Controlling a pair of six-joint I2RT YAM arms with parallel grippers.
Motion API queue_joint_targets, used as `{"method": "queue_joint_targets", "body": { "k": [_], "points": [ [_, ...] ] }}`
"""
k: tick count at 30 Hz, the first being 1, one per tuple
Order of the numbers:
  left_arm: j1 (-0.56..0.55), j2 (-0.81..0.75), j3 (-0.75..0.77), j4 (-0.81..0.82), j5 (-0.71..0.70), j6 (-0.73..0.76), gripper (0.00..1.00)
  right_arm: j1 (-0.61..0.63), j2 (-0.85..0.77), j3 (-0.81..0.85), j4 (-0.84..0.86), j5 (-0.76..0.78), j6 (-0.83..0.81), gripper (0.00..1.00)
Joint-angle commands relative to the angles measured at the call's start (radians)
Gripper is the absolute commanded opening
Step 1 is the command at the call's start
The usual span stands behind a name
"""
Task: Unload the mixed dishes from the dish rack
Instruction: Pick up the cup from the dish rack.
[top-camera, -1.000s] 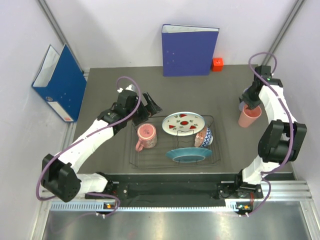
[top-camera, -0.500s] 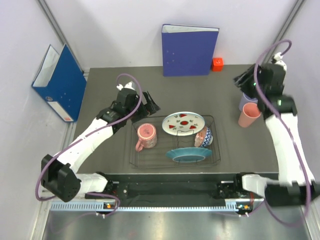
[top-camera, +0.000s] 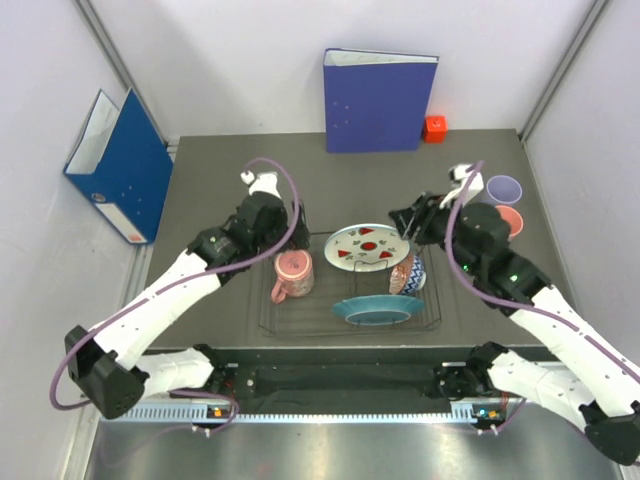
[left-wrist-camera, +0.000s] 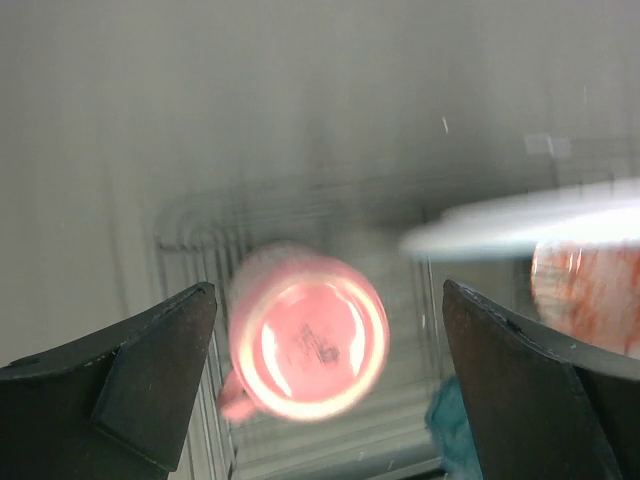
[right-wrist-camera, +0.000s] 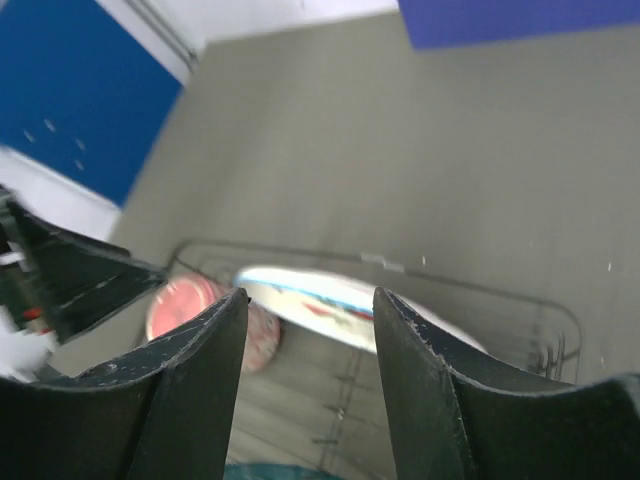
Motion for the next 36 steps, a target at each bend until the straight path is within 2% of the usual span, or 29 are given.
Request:
{"method": "queue_joint_targets", "body": {
  "k": [1,5,22,25,28,32,36],
  "points": [
    [-0.109,-0.035,-0.033,-0.038,-0.115,0.065,0.99,0.077,-0.024,-0.038,0.131,0.083,-0.066,0.54],
    [-0.159,-0.002,-0.035,-0.069,-0.132,0.062,0.99,0.099,-0.005,-0.057,0.136,0.071,-0.069,0.54],
    [-0.159,0.031,-0.088,-0.124,-0.191,0.031,0.99,0.109,-0.040,-0.134,0.165,0.057,-0.060,0.54],
    [-0.160,-0.020,-0.096,-0.135,-0.201,0.031,0.99,0.109,-0.051,-0.137,0.169,0.057,-0.058,0.54],
    [-0.160,-0.119,-0.136,-0.115,-0.184,0.094,0.99,0.111,-0.053,-0.140,0.173,0.059,-0.064,0.54],
    [-0.160,-0.242,-0.168,-0.098,-0.161,0.197,0.95,0.111,-0.047,-0.152,0.188,0.057,-0.066,0.54],
    [-0.162,-0.227,-0.115,-0.192,-0.090,0.254,0.83,0.111,-0.039,-0.160,0.194,0.050,-0.067,0.54]
  ]
}}
